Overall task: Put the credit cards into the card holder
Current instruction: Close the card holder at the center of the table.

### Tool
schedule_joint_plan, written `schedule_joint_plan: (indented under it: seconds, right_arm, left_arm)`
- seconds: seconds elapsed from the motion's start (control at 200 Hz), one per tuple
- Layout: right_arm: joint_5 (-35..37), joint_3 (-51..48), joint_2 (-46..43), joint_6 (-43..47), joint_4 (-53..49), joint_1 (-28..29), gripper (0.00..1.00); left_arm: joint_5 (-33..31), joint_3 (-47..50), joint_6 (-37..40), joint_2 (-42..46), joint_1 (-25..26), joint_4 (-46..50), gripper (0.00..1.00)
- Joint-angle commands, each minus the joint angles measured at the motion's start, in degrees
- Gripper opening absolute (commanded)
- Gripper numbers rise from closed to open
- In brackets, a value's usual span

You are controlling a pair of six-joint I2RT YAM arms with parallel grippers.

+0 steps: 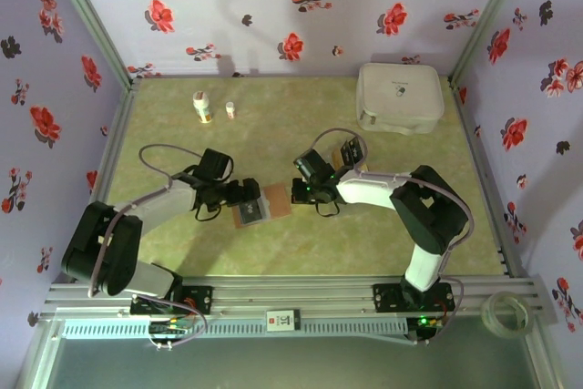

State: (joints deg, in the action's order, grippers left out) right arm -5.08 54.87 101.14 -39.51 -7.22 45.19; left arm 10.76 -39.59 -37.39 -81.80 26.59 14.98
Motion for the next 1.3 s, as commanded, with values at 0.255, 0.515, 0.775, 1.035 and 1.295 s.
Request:
schedule_joint_plan:
  seconds: [0.255, 0.515, 0.775, 1.035, 1.295]
  right_arm:
    - [1.08, -0.91, -0.6, -1.05, 0.89, 0.81, 0.0]
    - [0.99, -0.43, 0.01, -1.12, 0.96, 1.2, 0.0]
    - [0.7, 0.18, 0.81, -1.23, 1.16, 1.65, 0.0]
    - [0.59, 0.46, 1.25, -1.19, 1.38, 1.66, 0.0]
    - [0.6, 1.11, 2.0, -0.96, 1.3, 1.7, 0.0]
  left_arm:
    - [3.73, 1.79, -1.19, -3.04, -0.32, -4.31, 1.0]
    - [4.97, -0.74, -1.12, -5.0, 1.26, -4.98, 1.0]
    - [5.23, -3.03, -0.91, -5.99, 2.33, -4.28, 1.0]
    - [5.32, -4.03, -0.42, -3.88, 2.42, -2.53, 1.0]
    - [5.31, -5.56, -1.21, 1.22, 2.58, -0.42, 1.0]
